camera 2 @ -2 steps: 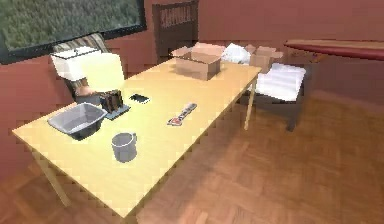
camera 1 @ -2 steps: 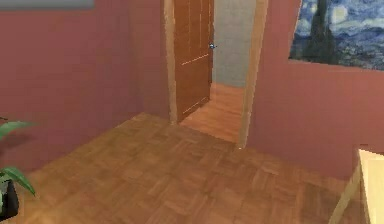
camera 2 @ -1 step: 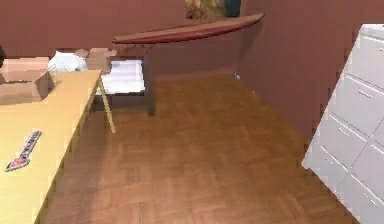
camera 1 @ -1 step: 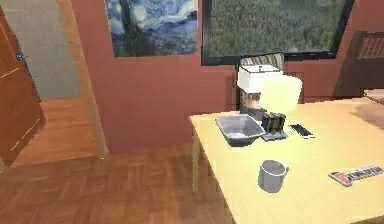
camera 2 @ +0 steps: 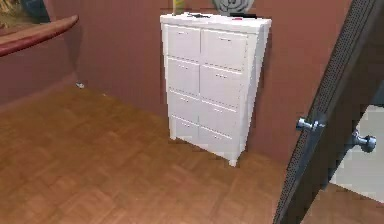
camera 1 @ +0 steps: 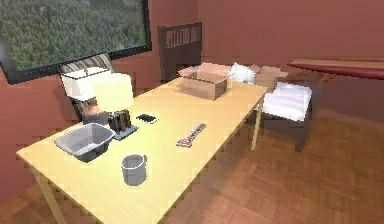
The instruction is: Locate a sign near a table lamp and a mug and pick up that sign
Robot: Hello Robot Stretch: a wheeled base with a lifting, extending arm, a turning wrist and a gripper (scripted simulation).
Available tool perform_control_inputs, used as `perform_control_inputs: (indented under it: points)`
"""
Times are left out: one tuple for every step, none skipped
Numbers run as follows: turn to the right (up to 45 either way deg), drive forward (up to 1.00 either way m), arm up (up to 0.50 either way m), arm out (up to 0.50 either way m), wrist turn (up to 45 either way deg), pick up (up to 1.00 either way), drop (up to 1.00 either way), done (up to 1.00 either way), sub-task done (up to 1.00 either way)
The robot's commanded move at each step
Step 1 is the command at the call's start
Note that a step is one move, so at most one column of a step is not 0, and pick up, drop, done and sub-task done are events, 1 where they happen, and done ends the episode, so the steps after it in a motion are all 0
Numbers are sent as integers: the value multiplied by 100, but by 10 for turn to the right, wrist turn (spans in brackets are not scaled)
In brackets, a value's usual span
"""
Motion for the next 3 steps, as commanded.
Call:
perform_control_inputs:
  points:
    - [210,0,0,0,0,0,0,0,0]
    - [0,55,0,0,0,0,0,0,0]
    - [-450,0,0,0,0,0,0,0,0]
